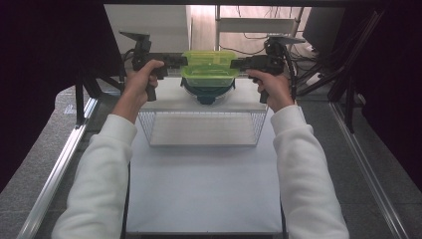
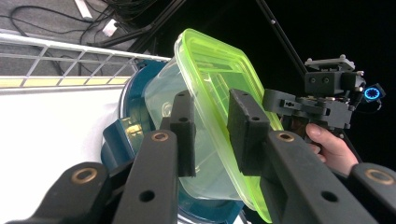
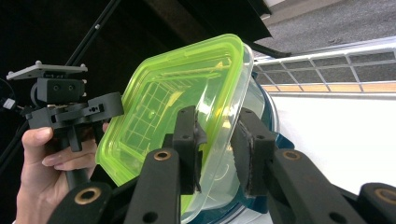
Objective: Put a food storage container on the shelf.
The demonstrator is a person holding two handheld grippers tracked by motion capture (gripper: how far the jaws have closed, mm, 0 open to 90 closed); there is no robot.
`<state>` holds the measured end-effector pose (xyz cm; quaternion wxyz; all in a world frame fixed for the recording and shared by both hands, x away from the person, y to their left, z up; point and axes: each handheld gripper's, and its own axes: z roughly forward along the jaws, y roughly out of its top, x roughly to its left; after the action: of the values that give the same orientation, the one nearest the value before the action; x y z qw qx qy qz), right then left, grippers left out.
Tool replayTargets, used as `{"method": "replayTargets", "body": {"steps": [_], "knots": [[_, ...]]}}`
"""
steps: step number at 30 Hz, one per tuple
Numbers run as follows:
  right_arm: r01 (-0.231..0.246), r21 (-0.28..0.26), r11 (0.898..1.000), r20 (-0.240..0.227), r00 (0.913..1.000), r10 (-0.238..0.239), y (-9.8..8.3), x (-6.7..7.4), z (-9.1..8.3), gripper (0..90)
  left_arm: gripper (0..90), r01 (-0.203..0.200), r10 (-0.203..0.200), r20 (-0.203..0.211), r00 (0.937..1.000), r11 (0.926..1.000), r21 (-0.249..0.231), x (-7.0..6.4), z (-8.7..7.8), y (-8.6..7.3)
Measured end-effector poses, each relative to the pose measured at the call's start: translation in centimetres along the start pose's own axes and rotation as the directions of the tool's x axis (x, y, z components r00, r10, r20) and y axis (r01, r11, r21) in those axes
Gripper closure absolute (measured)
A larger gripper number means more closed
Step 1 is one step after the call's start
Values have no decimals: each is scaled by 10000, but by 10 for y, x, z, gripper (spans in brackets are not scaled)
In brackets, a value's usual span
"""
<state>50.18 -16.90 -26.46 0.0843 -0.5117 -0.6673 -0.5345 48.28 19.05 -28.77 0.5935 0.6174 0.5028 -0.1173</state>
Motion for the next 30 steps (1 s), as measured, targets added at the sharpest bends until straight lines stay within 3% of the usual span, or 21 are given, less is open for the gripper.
{"method": "replayTargets", "body": {"steps": [4,10,15,18,21,23,25,27,29,30], "knots": [[-30,-30,10000,25,10000,30,-1,0,2,675,599,-248,249,-200,9995,9997,46,-2,3,-1],[402,-747,9964,354,9987,-376,-1,3,-1,381,299,-588,557,-530,9970,9965,-591,-4,1,1],[1268,-1071,9861,348,9917,-1238,-2,7,-20,294,228,-1127,1069,-642,9922,9890,-956,-12,-13,-2],[1945,-1200,9735,240,9809,-1930,-6,12,-36,274,214,-1839,1737,-1064,9790,9784,-942,-20,-23,-6],[2893,-1296,9484,308,9572,-2877,-16,18,-52,264,201,-2688,2544,-1689,9522,9608,-682,-31,-31,-16],[3490,-1167,9298,362,9371,-3472,-26,19,-59,259,204,-2811,2670,-1514,9517,9563,-802,-35,-39,-23],[3857,-1030,9169,487,9226,-3827,-36,18,-66,258,199,-3049,2914,-1522,9444,9495,-741,-39,-45,-32],[4082,-949,9079,567,9128,-4044,-46,16,-70,258,192,-3284,3152,-1727,9332,9430,-535,-42,-51,-41],[4176,-895,9042,595,9085,-4136,-55,13,-72,258,174,-3344,3222,-1706,9312,9412,-475,-44,-56,-52],[4210,-863,9029,591,9069,-4172,-58,12,-73,257,173,-3493,3371,-1756,9249,9360,-431,-45,-58,-58]]}}
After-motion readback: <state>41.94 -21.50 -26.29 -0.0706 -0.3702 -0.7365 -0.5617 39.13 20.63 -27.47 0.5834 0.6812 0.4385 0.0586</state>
